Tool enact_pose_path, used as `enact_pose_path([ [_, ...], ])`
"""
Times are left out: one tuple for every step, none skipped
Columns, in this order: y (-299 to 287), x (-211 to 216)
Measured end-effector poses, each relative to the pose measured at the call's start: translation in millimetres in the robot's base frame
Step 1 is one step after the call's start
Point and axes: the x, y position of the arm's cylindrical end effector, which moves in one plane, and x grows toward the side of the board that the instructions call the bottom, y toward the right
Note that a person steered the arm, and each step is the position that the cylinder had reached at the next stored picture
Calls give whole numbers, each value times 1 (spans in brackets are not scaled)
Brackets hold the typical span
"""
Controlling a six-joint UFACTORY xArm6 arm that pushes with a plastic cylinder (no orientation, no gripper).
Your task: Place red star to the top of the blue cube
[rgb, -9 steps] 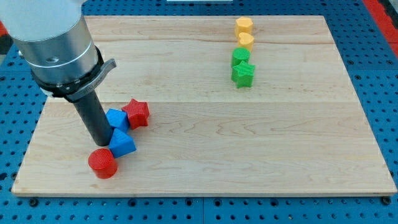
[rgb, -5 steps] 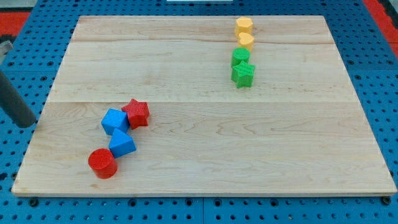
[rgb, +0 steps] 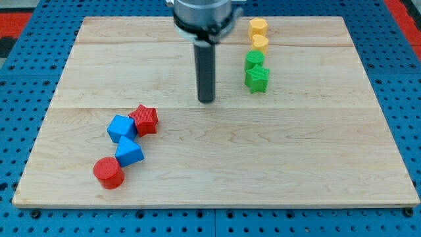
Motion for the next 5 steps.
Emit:
enact_pose_path([
  [24, 5],
  [24, 39],
  [-4, 46],
  [-68, 46],
  [-97, 45],
])
